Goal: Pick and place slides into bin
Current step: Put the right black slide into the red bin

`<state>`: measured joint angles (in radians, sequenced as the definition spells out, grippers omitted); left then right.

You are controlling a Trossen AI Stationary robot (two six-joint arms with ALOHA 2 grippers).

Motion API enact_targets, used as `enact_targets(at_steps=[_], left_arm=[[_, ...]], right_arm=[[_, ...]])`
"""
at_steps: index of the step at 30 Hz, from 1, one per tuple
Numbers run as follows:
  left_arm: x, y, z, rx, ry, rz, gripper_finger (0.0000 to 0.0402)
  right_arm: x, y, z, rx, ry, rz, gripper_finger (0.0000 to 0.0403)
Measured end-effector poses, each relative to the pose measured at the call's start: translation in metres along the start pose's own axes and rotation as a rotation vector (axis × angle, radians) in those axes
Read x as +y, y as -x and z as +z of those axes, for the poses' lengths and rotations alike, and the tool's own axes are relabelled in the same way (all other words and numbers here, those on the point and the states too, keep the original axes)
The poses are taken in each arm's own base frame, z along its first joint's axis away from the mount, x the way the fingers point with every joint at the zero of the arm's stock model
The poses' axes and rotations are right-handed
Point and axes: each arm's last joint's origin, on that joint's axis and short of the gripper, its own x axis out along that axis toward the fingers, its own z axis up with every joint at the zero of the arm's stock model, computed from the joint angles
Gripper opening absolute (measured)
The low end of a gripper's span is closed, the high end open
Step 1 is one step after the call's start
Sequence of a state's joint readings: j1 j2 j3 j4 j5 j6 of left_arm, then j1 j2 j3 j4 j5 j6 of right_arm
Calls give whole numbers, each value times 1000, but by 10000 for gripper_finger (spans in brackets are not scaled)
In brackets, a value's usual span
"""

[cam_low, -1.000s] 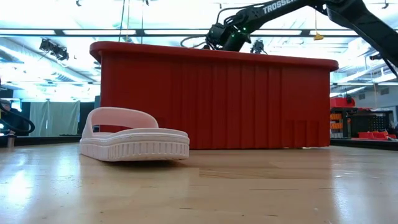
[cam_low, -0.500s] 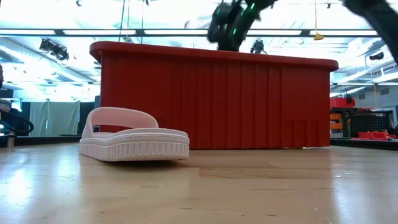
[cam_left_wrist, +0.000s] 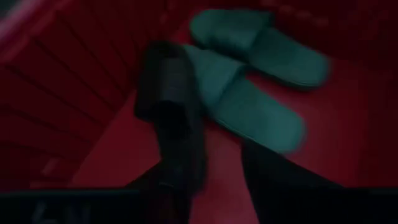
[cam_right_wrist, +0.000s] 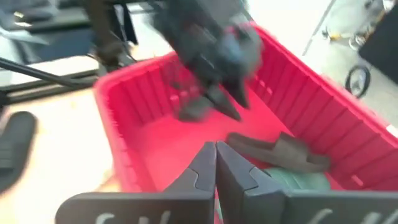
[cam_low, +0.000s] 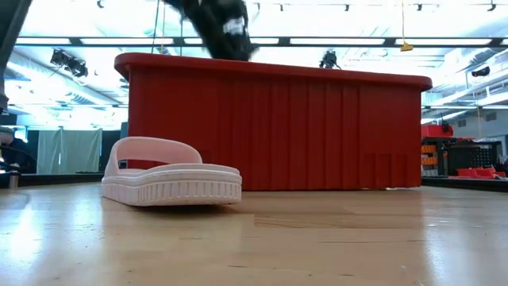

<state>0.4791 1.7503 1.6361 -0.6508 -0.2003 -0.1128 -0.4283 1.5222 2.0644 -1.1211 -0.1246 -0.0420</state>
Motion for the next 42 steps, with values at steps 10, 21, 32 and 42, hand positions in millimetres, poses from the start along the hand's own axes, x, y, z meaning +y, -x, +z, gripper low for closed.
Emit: enact_targets(at_steps=[10, 21, 32, 42], left_arm=[[10, -117, -61, 217, 1, -99, 216], [-12, -140, -74, 213, -122, -3, 218], [3, -143, -75, 206, -105, 218, 144], [-7, -132, -75, 270, -12, 173, 33]], right_arm=[[23, 49, -10, -35, 19, 60, 10], [22, 39, -17, 70, -6, -6, 11], [21, 28, -17, 105, -9, -13, 12], [21, 28, -17, 105, -11, -12, 12]])
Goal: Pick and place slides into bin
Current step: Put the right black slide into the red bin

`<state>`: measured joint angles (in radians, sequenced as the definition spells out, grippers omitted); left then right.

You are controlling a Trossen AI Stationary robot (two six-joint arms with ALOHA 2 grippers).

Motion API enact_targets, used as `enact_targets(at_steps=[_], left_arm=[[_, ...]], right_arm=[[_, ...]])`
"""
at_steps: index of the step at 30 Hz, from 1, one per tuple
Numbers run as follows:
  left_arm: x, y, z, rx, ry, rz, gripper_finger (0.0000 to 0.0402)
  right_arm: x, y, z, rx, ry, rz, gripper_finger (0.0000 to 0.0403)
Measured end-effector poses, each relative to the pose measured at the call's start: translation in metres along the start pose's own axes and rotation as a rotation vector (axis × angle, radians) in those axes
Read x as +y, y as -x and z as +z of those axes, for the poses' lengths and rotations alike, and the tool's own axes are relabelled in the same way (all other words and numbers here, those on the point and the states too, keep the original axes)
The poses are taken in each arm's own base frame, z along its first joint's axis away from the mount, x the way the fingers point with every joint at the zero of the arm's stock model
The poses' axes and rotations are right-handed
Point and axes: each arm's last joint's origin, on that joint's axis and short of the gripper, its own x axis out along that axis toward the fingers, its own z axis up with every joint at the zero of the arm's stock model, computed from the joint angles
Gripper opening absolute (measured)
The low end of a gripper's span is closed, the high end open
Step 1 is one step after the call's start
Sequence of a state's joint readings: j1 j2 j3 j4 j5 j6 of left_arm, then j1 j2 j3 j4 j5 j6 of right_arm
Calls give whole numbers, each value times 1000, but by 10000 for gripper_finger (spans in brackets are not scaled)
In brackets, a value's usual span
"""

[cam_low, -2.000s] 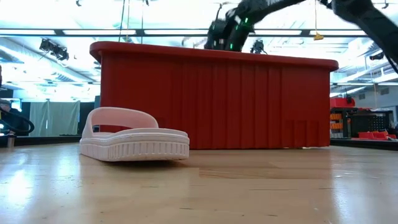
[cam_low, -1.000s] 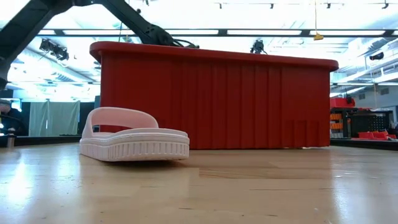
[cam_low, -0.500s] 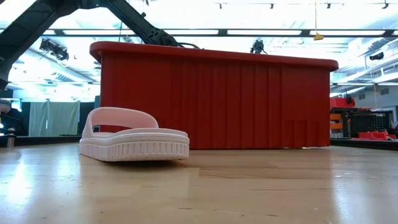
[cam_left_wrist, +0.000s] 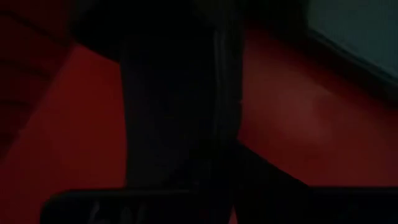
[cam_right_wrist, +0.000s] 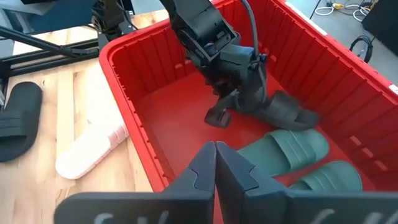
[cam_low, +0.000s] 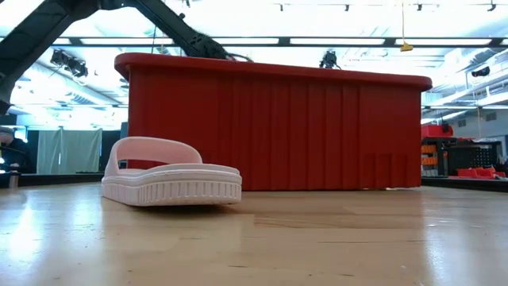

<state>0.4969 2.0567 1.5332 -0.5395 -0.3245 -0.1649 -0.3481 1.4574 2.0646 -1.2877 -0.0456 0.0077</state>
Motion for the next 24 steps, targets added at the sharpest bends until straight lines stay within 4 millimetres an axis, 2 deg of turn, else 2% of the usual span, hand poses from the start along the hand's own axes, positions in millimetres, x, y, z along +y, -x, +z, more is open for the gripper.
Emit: enact_targets(at_steps=[7, 11, 14, 19, 24], left_arm=[[-31, 43, 21, 4, 86, -97, 33], [-37, 59, 34, -37, 203, -149, 33], [-29, 61, 31, 36, 245, -108, 34], [-12, 60, 12, 231, 348, 55, 32], [-14, 53, 12, 216, 437, 47, 32]], right_arm=[[0, 0, -1, 10, 0, 0, 10], [0, 0, -1, 9, 0, 0, 11], [0, 0, -1, 9, -14, 0, 12], [0, 0, -1, 10, -45, 0, 11], [0, 0, -1, 10, -44, 0, 12]])
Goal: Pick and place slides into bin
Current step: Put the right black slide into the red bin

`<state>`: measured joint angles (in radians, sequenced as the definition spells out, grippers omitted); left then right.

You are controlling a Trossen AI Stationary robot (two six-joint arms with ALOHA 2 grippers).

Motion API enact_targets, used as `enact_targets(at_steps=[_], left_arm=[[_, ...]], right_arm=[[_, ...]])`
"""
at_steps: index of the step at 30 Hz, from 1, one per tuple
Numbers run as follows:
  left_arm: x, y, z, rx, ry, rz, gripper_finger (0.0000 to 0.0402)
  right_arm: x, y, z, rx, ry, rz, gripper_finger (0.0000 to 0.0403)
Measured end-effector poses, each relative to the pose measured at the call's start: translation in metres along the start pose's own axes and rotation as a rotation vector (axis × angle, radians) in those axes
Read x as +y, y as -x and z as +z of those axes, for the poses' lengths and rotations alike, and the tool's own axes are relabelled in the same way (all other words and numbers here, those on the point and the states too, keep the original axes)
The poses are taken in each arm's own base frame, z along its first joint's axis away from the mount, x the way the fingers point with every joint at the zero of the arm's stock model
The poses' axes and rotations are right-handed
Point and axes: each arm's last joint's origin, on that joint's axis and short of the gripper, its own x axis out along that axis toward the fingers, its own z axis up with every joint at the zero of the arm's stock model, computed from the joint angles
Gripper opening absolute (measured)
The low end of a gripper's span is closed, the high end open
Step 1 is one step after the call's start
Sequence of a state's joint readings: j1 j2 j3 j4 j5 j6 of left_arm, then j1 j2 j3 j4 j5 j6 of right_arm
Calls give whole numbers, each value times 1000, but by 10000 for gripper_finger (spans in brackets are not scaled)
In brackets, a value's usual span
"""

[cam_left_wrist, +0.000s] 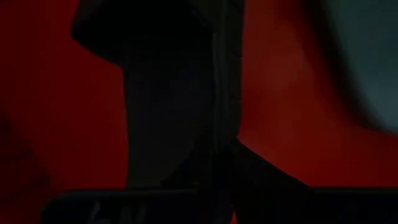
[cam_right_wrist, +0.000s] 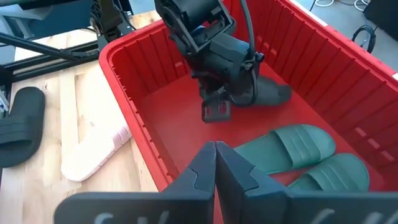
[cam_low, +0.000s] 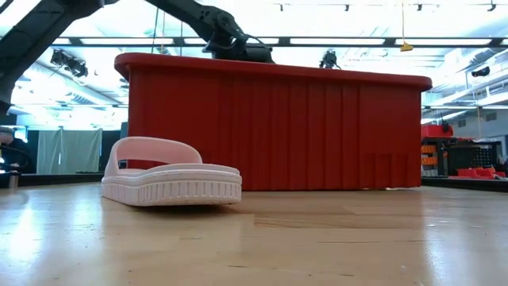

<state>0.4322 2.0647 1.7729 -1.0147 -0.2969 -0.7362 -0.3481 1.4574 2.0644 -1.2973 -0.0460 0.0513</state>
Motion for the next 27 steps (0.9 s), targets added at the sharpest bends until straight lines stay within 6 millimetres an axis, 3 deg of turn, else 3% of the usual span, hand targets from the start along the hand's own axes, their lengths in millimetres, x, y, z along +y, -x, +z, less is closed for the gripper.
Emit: enact_targets(at_steps=[4, 10, 16, 22, 27], left_arm=[[-16, -6, 7, -97, 75, -102, 33], [-30, -43, 9, -114, 164, -128, 37], [-39, -67, 13, -134, 235, -184, 107], [-35, -71, 17, -162, 319, -168, 184], [-38, -66, 24, -197, 364, -237, 210]], right_arm=[[0, 0, 0, 0, 1, 0, 11], [0, 0, -2, 24, 53, -1, 10], [-1, 1, -10, 99, 113, 0, 10], [-1, 1, -16, 162, 150, 4, 10], [-1, 3, -20, 201, 155, 6, 10]])
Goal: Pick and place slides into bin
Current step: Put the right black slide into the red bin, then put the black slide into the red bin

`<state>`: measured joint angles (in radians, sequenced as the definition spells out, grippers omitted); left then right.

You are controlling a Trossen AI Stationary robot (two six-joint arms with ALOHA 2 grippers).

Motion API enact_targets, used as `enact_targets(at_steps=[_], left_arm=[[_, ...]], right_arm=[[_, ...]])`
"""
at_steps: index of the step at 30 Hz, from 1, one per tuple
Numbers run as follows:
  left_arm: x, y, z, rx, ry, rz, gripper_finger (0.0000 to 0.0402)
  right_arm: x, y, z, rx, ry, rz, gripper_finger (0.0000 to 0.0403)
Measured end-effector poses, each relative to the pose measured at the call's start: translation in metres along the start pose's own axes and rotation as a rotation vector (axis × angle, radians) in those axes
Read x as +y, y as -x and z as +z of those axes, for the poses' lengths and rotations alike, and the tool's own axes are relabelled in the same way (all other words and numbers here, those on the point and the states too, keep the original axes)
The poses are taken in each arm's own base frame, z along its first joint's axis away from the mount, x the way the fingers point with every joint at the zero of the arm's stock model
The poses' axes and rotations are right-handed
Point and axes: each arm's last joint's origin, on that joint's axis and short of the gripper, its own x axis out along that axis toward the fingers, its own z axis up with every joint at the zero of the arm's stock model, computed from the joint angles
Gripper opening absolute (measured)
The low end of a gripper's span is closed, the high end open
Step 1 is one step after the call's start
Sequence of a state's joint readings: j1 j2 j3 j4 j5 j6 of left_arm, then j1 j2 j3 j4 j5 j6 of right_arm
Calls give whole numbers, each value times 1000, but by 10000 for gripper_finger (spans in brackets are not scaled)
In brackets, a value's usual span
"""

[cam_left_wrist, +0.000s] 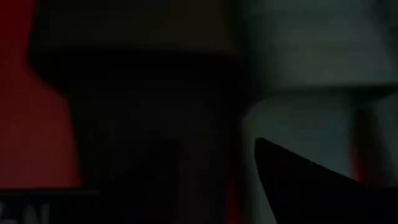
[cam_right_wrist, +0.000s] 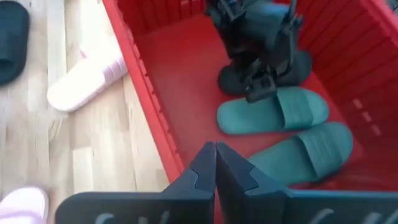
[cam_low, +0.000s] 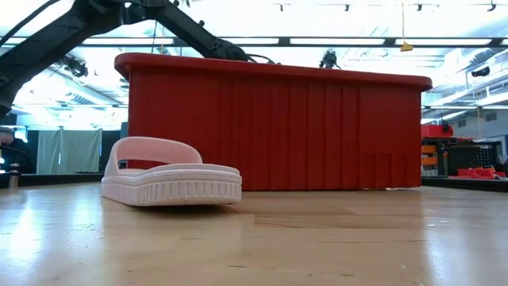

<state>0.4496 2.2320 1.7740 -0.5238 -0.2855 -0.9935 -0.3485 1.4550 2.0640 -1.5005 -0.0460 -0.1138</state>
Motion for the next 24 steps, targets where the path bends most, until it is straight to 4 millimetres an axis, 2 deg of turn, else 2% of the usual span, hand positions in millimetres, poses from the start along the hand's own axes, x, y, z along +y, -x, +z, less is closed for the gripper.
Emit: enact_targets(at_steps=[4, 7, 11, 15, 20, 24], left_arm=[[-17, 14, 8, -21, -5, -70, 203], [-34, 36, 25, -56, -51, -124, 191], [-50, 79, 54, -94, -129, -145, 178], [-60, 130, 73, -100, -192, -170, 172], [-57, 197, 62, -8, -235, -363, 172], [-60, 247, 32, 57, -314, -424, 172]], right_arm=[[1, 2, -8, 65, 8, 11, 8], [3, 7, -14, 53, 20, 31, 8], [7, 15, -32, 51, 42, 110, 10], [14, 20, -61, 37, 73, 206, 10], [22, 17, -110, -44, 97, 312, 11], [30, 6, -144, -167, 124, 444, 11]])
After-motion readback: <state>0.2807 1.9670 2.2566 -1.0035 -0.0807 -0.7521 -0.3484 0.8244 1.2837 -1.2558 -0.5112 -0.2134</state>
